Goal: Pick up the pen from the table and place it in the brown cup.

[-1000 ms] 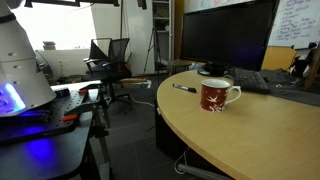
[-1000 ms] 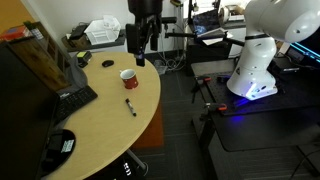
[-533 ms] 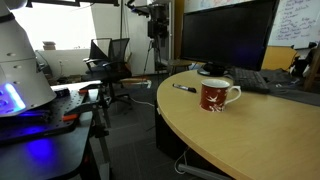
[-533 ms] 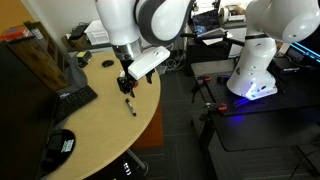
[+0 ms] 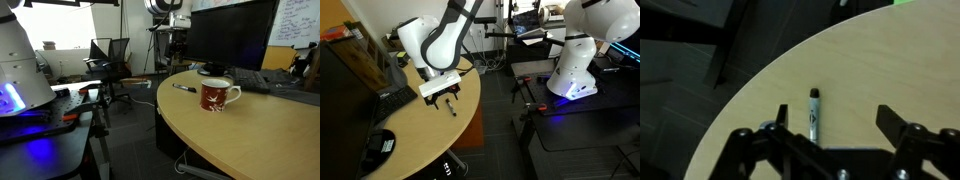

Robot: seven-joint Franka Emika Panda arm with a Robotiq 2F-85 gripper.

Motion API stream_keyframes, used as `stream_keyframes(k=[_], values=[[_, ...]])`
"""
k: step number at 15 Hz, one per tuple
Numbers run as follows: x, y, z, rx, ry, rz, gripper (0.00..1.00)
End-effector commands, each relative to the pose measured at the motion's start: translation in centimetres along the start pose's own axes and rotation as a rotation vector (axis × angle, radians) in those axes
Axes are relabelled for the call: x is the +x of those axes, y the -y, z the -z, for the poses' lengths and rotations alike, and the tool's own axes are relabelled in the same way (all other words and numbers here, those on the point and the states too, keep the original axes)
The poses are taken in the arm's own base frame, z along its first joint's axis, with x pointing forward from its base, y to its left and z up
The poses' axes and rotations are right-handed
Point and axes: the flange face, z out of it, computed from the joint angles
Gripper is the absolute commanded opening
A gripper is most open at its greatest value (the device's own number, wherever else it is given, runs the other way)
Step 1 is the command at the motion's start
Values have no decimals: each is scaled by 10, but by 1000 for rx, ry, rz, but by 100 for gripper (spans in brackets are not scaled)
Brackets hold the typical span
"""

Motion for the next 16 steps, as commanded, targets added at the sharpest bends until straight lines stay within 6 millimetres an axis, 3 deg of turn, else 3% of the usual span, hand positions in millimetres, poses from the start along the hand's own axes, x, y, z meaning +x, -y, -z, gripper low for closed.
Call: stream_keyframes(k=[1,5,12,16], values=[[12,16,-11,41,-7,23,100],[27,14,-22,74,-80,126,100],[24,15,-22,61,-80,122,100],[49,-2,-36,59,-85,72,100]])
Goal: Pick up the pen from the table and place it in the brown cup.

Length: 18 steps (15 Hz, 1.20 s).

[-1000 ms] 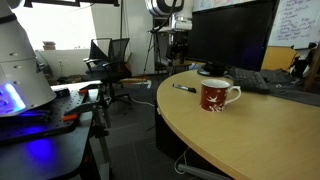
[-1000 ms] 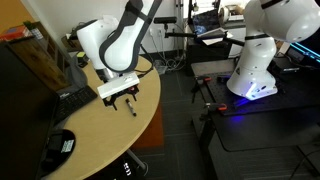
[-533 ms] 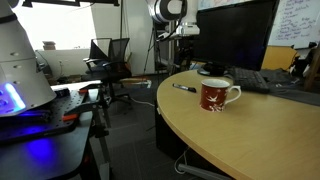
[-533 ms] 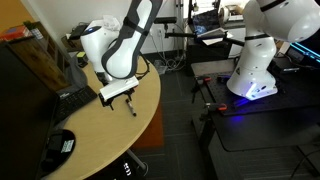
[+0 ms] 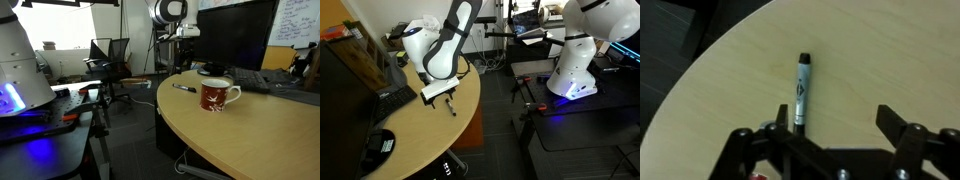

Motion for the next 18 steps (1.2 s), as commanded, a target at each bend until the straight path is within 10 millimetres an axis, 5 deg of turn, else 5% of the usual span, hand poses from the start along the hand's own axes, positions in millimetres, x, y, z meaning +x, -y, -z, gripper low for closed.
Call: stream_keyframes(k=[1,6,12,18], values=[[16,-15,-11,6,-10,-33,100],[27,-22,-38,42,-16,-40,94],[35,-32,-70,35,-3,-88,40],[54,-38,-47,89,97,-184,0]])
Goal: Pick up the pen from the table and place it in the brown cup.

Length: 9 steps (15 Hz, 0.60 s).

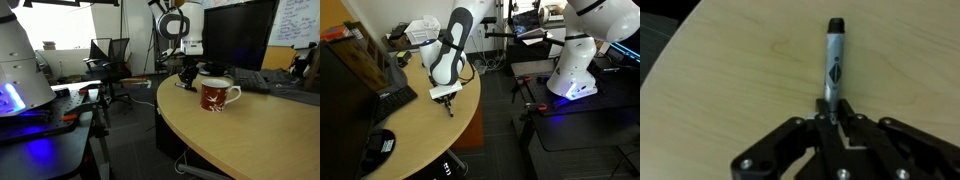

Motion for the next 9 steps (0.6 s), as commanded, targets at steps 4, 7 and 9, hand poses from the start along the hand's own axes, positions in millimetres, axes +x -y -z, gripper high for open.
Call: stream_keyframes(k=[4,7,9], values=[[55,-10,44,99,270,-108,5],[97,-24,72,171,403,-154,5],[117,-34,84,219,497,-189,5]])
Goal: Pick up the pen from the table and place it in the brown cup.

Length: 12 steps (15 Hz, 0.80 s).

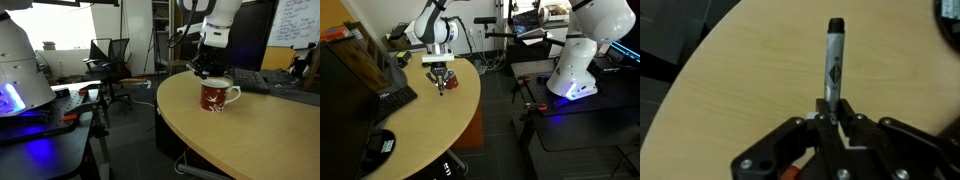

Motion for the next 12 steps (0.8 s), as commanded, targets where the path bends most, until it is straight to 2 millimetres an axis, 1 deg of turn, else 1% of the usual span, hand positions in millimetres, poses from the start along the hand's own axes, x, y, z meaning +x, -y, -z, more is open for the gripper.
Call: stream_keyframes(k=[1,3,6,8,12], values=[[14,-4,23,78,184,-42,5],[28,-11,32,128,279,-95,5],[41,-22,42,203,393,-204,5],[51,-29,47,246,389,-252,5],[75,-43,51,281,293,-335,5]])
